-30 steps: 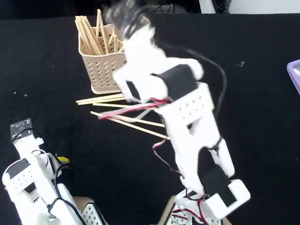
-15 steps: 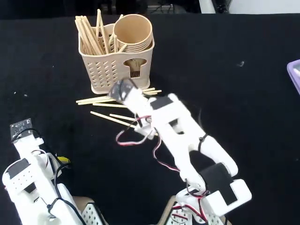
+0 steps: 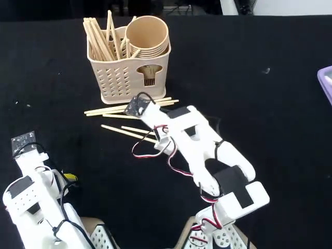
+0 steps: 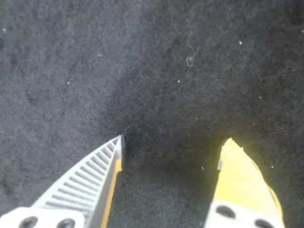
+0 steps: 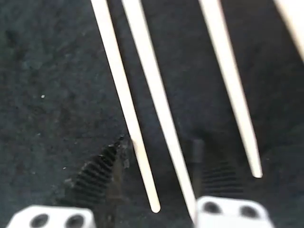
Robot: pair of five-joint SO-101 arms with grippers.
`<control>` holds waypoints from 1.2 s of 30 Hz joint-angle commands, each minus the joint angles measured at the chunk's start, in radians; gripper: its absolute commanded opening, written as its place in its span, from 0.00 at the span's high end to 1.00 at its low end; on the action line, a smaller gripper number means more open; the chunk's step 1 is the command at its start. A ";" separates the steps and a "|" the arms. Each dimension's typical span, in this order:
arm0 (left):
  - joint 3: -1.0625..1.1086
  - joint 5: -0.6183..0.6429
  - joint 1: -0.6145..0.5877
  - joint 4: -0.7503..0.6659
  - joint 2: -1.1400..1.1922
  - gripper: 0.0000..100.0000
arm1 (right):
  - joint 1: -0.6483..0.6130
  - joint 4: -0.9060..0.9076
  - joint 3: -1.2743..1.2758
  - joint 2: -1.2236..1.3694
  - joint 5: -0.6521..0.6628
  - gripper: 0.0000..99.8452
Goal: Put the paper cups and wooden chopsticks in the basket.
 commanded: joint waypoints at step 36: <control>0.001 0.003 -0.002 -0.011 0.002 0.68 | -0.023 0.095 0.374 -0.811 -0.069 0.99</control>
